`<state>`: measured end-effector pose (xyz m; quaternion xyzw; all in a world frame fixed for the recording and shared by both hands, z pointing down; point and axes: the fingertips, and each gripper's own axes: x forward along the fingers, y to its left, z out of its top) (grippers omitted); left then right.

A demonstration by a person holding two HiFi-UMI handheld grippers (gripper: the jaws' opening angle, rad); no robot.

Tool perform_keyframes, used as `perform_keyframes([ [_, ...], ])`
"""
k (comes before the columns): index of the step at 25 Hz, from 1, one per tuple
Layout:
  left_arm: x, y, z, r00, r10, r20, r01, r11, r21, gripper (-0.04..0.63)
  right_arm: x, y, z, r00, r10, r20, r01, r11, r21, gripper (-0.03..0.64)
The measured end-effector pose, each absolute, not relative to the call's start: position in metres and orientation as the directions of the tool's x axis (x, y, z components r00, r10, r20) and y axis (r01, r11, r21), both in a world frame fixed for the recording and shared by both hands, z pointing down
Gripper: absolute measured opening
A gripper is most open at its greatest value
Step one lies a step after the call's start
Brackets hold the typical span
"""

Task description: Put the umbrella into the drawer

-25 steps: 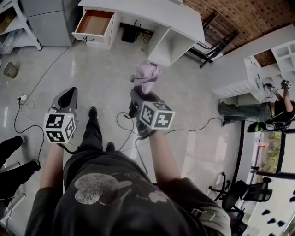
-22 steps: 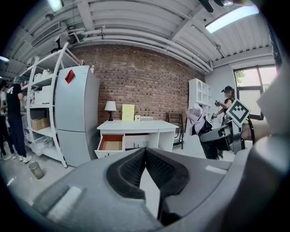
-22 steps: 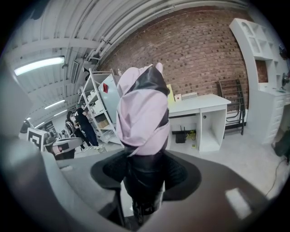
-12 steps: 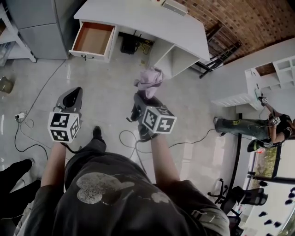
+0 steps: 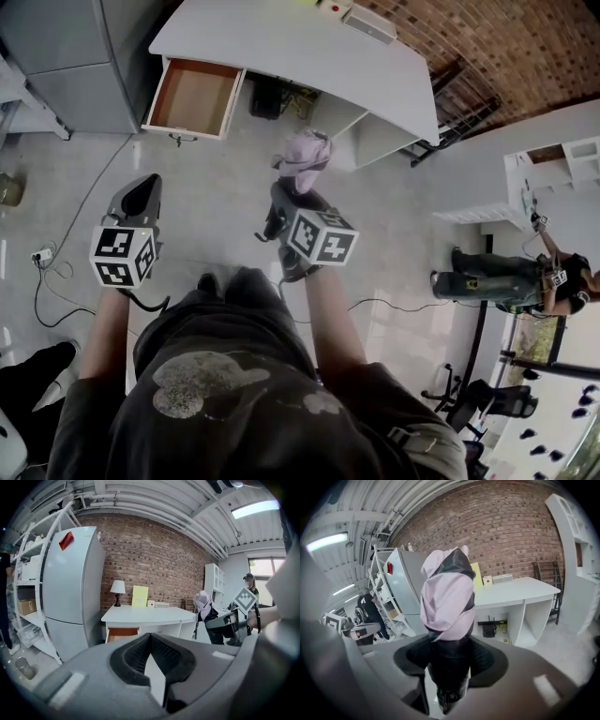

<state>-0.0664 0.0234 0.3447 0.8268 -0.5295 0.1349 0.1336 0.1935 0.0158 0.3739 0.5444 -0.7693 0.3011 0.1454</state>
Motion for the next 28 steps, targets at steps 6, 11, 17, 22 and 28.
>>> perform_keyframes([
  [6,-0.077,-0.018,0.355,0.360,-0.851,0.382,-0.930,-0.359,0.076,0.011,0.183,-0.039,0.386,-0.404,-0.726,0.557,-0.913,0.277,-0.300,0.213],
  [11,-0.092,-0.053,0.373,0.292,-0.858,0.423,-0.953,-0.297,0.056,0.011,0.165,-0.100,0.416,-0.459,-0.671,0.582,-0.888,0.332,-0.316,0.213],
  [17,-0.105,-0.107,0.393,0.184,-0.858,0.480,-0.981,-0.187,0.042,0.011,0.136,-0.189,0.449,-0.535,-0.573,0.621,-0.840,0.444,-0.313,0.213],
  [22,-0.114,-0.139,0.402,0.051,-0.860,0.508,-0.998,-0.025,0.058,0.011,0.098,-0.252,0.466,-0.621,-0.431,0.655,-0.737,0.605,-0.301,0.213],
  [28,-0.147,-0.157,0.408,-0.121,-0.838,0.532,-0.984,0.172,0.047,0.011,0.031,-0.303,0.495,-0.677,-0.267,0.686,-0.580,0.767,-0.274,0.213],
])
